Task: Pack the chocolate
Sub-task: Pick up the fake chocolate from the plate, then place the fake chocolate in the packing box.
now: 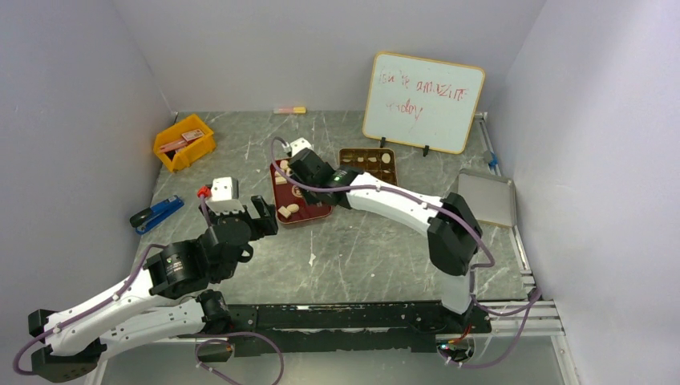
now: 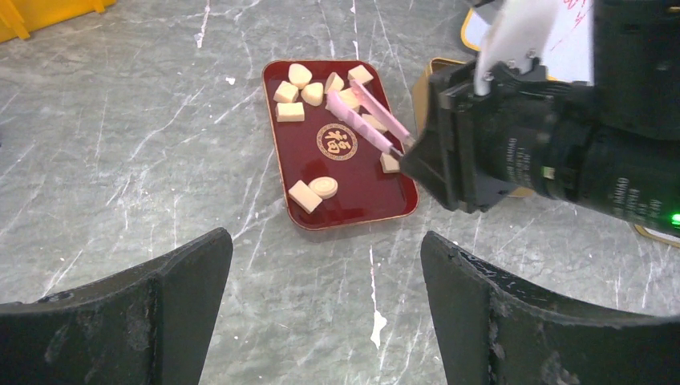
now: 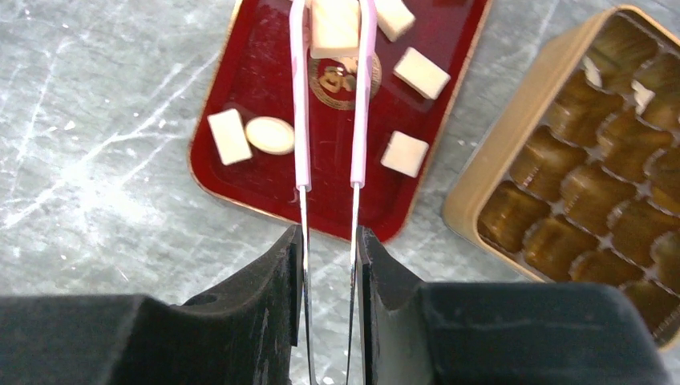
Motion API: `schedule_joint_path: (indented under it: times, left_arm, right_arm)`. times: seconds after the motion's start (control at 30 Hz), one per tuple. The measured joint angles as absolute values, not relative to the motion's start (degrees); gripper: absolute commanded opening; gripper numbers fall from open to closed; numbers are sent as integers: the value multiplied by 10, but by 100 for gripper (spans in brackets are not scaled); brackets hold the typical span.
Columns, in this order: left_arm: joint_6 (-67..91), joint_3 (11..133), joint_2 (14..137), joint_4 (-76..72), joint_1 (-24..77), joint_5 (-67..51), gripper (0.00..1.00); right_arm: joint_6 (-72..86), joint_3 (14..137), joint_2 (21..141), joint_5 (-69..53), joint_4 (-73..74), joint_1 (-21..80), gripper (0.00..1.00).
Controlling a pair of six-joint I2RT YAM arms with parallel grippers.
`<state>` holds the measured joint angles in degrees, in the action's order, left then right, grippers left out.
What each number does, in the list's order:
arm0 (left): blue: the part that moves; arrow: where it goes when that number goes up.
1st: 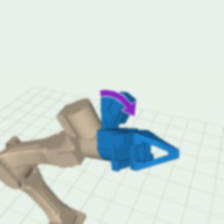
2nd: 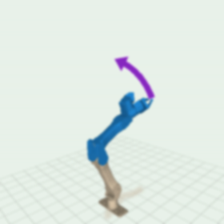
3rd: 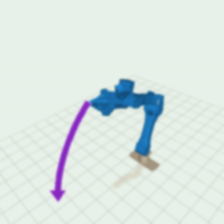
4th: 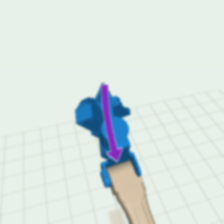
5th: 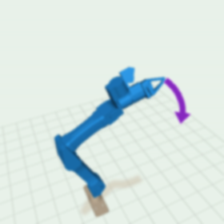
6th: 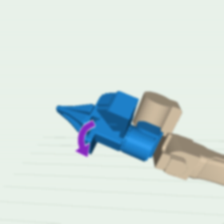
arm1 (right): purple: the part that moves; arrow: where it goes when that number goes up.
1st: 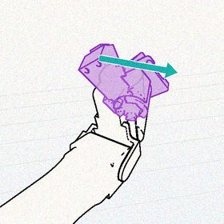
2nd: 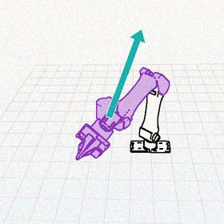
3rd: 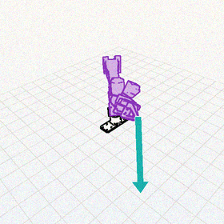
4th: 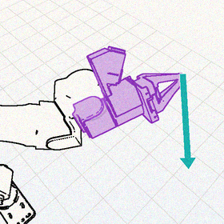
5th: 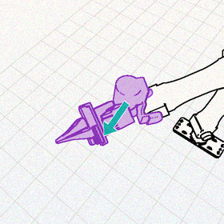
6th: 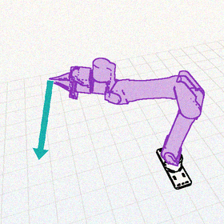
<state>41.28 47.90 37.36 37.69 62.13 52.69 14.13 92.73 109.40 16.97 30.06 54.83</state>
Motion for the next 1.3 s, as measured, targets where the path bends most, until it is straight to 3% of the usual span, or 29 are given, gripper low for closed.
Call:
schedule_joint_path:
  times: [0.53,1.3]
  left_arm:
    - [413,479,374,376,621,526,92]
    - [412,479,392,375,621,524,91]
  right_arm:
    - [147,746,901,174,284,382,7]
    - [136,669,887,134,259,294,8]
